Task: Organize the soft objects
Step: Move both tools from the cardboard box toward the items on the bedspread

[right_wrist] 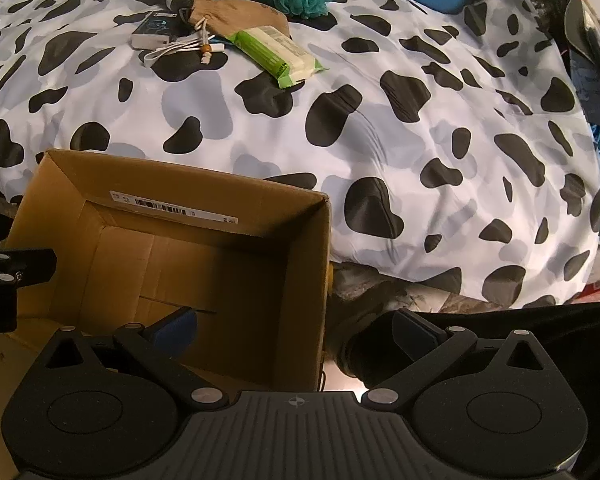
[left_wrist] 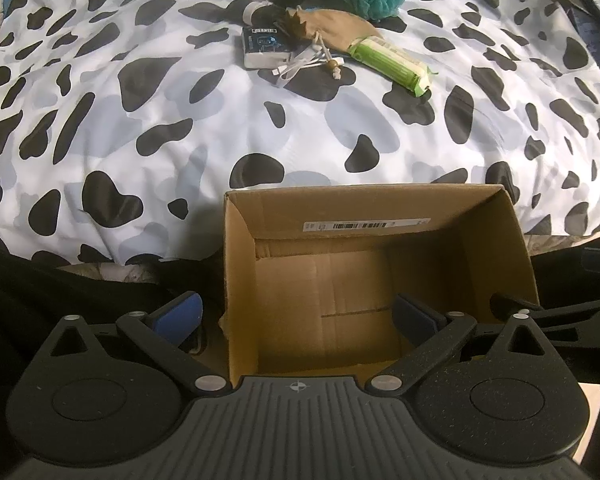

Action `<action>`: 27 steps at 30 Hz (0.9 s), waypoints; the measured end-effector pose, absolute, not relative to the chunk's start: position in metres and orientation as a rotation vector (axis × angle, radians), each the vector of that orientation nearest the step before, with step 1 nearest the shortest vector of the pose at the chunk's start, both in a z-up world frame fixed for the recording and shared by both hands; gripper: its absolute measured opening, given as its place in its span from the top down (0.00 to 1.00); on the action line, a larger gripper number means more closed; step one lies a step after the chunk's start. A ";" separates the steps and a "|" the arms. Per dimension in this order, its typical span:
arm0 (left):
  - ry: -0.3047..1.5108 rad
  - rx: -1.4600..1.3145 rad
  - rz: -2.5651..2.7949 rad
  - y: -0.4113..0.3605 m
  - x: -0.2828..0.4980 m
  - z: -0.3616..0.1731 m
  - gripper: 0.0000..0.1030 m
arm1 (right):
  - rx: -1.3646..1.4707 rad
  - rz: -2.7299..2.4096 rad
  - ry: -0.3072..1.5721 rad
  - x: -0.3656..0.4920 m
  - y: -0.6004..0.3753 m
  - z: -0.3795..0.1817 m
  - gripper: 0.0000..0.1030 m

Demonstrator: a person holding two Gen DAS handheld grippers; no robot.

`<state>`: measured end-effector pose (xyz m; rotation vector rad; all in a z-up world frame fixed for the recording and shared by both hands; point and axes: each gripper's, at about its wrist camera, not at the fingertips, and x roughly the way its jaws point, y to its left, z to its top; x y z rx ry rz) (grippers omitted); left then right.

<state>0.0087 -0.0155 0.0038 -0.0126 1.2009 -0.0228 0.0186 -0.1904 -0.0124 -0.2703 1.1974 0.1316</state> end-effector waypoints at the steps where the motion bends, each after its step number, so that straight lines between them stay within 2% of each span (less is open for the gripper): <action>1: 1.198 -0.011 -0.024 -0.016 0.009 0.004 0.00 | -0.271 0.132 1.195 0.018 -0.190 -0.012 0.00; 8: 1.167 -0.012 -0.044 -0.018 0.008 0.014 0.00 | -0.266 0.139 1.171 0.020 -0.189 -0.005 0.00; 19: 1.011 0.020 -0.011 -0.025 0.014 0.061 0.00 | -0.262 0.158 1.084 0.029 -0.189 0.013 0.00; 27: 0.962 0.023 -0.009 -0.029 0.025 0.081 0.00 | -0.238 0.149 1.056 0.038 -0.195 0.021 0.00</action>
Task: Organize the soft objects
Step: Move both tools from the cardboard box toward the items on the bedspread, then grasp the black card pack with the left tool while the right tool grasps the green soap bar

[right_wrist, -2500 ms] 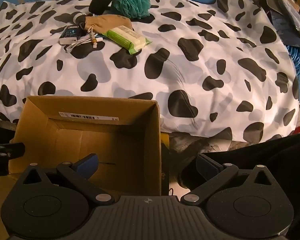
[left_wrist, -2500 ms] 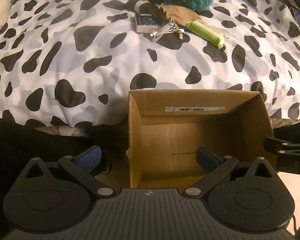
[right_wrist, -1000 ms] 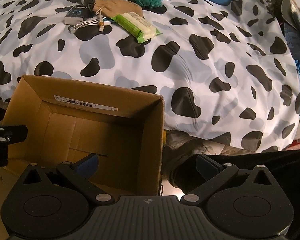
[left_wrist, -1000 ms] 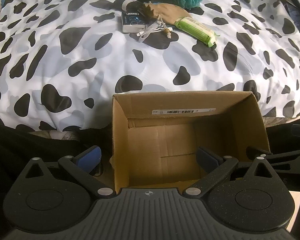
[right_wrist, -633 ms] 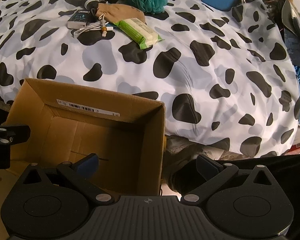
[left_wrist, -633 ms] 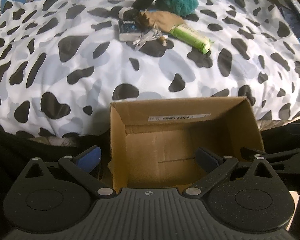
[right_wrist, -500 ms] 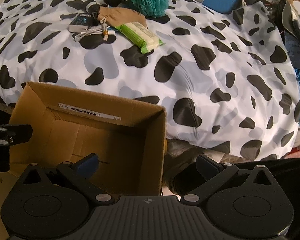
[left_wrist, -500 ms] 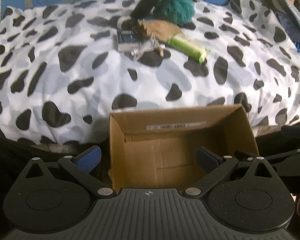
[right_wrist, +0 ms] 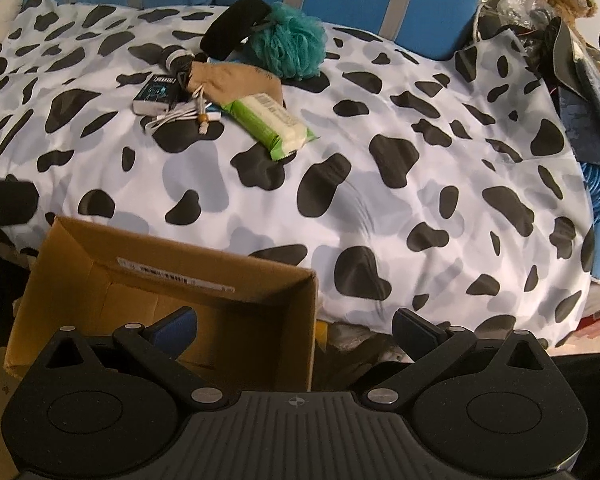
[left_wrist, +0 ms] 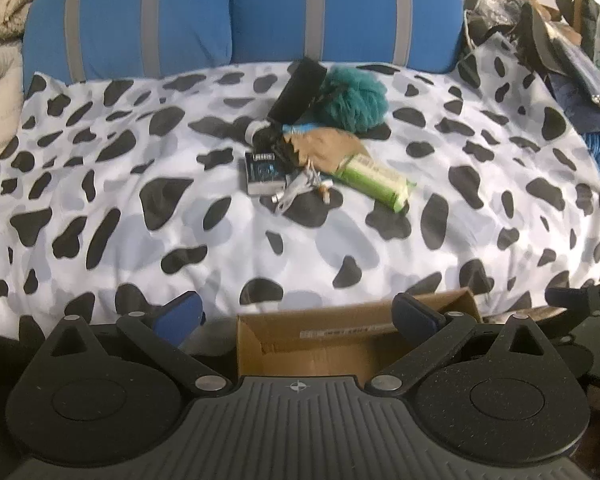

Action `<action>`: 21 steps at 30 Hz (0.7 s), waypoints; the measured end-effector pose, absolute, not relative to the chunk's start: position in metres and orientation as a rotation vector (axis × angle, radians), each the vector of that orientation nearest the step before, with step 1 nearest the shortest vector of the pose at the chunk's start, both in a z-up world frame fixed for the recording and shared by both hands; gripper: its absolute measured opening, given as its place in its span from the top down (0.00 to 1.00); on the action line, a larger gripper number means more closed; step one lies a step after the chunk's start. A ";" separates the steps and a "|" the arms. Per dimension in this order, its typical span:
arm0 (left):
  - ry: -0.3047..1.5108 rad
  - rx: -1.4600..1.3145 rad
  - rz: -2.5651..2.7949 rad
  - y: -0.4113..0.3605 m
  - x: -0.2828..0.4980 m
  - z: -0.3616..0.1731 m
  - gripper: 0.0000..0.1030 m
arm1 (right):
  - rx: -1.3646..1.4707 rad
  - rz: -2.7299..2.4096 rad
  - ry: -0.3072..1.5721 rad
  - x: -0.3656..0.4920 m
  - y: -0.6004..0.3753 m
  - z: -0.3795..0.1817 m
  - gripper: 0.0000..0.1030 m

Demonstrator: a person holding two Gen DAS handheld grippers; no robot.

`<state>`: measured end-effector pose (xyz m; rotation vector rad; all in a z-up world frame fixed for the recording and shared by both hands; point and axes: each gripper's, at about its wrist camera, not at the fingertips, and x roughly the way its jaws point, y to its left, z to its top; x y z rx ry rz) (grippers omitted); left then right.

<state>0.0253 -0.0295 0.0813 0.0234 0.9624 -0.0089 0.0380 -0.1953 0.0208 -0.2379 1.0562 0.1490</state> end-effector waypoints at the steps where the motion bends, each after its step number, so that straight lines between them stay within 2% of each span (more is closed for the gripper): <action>1: 0.957 0.024 -0.010 -0.030 0.026 0.083 0.00 | -0.241 0.146 1.053 0.039 -0.196 0.021 0.00; 21: 0.974 0.015 -0.035 -0.019 0.050 0.075 0.00 | -0.292 0.037 0.977 0.067 -0.207 0.042 0.00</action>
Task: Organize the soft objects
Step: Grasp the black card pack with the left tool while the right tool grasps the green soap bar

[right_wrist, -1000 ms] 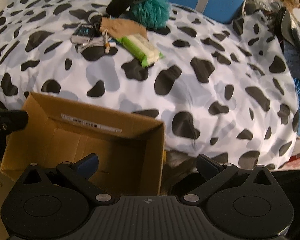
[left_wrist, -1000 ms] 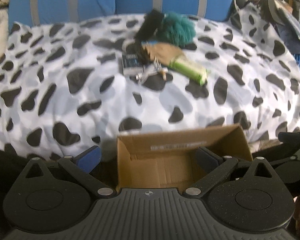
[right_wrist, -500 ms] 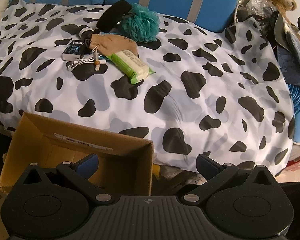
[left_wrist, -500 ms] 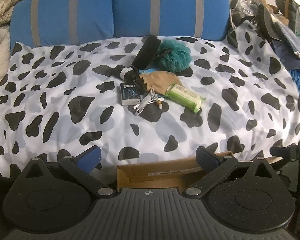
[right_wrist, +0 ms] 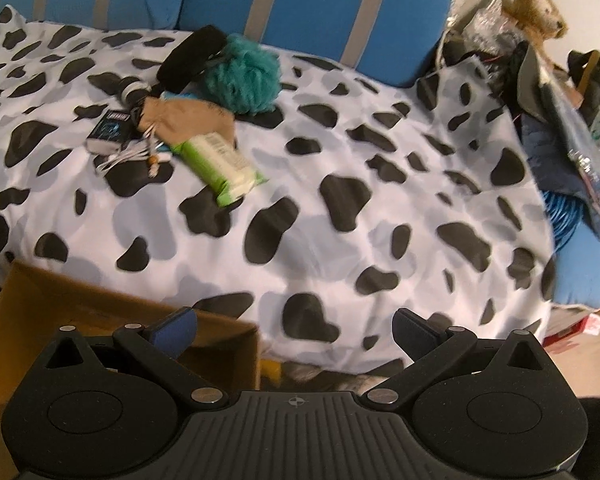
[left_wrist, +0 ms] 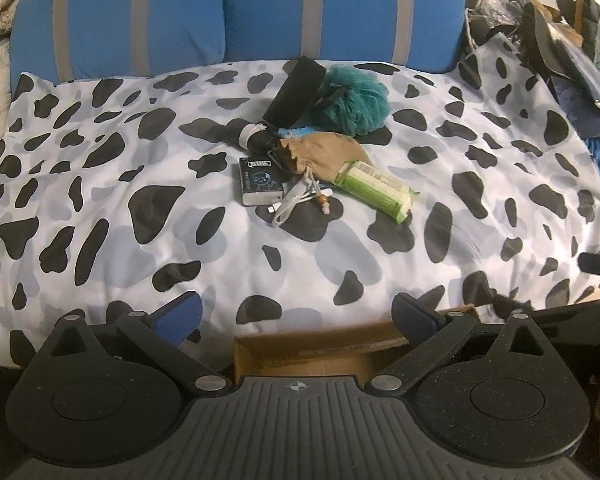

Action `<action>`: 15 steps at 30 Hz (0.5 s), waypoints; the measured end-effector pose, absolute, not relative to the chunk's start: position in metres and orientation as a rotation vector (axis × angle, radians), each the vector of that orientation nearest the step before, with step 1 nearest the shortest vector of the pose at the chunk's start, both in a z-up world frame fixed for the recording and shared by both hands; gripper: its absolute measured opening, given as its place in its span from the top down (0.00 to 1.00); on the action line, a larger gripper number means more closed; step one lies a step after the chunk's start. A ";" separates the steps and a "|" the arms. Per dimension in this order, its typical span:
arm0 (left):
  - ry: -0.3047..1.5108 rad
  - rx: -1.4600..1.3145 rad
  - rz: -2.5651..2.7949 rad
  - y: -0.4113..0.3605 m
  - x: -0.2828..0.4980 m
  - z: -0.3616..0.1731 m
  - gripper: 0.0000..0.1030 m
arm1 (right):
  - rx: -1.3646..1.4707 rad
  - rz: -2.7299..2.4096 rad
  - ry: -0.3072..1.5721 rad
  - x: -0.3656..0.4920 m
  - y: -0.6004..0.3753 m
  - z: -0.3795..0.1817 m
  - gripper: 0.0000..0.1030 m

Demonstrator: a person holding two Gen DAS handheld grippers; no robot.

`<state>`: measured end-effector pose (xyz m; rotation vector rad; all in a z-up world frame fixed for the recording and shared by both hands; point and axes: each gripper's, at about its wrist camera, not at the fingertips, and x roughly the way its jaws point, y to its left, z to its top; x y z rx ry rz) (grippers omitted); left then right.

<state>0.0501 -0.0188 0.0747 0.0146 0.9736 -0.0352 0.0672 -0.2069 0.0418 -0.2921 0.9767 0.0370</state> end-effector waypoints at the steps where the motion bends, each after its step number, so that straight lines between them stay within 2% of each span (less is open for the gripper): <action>1: 0.970 0.013 -0.038 -0.017 0.052 0.075 0.00 | -0.292 0.034 0.974 0.070 -0.208 0.043 0.00; 15: 0.971 -0.025 -0.083 0.005 0.097 0.065 0.00 | -0.305 0.058 0.963 0.111 -0.206 0.041 0.00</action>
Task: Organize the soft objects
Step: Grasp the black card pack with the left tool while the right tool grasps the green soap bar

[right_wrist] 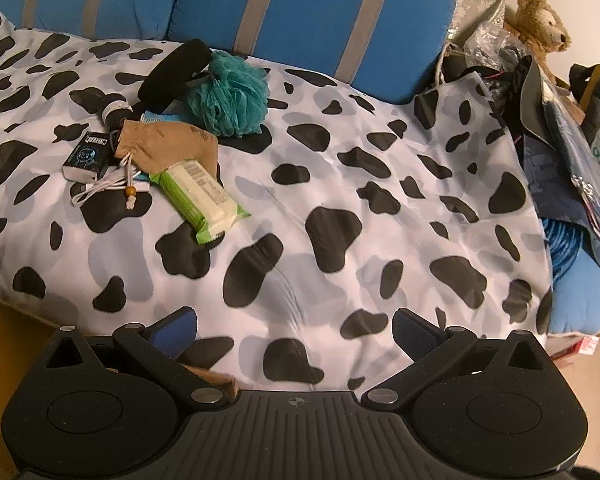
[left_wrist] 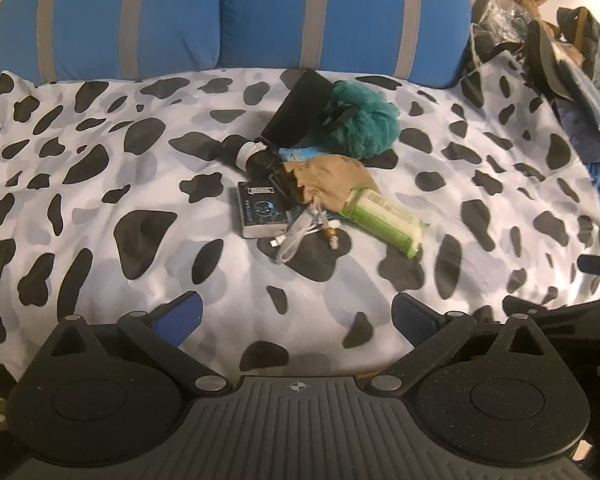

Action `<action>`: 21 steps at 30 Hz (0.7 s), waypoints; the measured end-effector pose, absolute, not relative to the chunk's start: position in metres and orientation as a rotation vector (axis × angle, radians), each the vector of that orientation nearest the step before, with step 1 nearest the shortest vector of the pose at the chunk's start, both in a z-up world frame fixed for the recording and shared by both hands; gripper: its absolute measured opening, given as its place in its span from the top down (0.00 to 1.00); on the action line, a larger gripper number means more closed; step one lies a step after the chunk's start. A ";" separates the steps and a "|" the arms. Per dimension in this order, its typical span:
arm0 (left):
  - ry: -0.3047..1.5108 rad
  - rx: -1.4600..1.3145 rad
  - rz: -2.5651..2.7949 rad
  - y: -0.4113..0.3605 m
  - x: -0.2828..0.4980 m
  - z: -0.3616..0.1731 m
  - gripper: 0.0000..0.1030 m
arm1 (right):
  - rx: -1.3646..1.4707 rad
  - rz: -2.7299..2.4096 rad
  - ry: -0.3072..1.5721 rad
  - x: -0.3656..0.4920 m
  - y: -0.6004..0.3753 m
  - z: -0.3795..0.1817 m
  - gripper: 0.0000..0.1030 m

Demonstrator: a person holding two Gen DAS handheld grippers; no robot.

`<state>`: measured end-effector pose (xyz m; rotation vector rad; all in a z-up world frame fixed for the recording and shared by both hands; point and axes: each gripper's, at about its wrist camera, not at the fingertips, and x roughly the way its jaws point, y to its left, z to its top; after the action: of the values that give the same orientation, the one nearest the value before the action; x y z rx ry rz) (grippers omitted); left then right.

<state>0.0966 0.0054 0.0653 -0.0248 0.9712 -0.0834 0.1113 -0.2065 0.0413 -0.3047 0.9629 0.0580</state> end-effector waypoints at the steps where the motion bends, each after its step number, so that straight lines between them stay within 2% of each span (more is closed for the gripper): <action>1: 0.977 -0.020 -0.082 0.006 0.100 0.063 0.00 | -0.298 0.073 0.961 0.114 -0.205 0.041 0.00; 21: 0.986 0.028 -0.009 0.033 0.159 0.043 0.00 | -0.266 0.283 1.013 0.171 -0.163 0.023 0.00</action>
<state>0.1589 0.0329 0.0430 0.0280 0.9857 -0.0088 0.1709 -0.1631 0.0233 -0.2661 1.0133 0.2828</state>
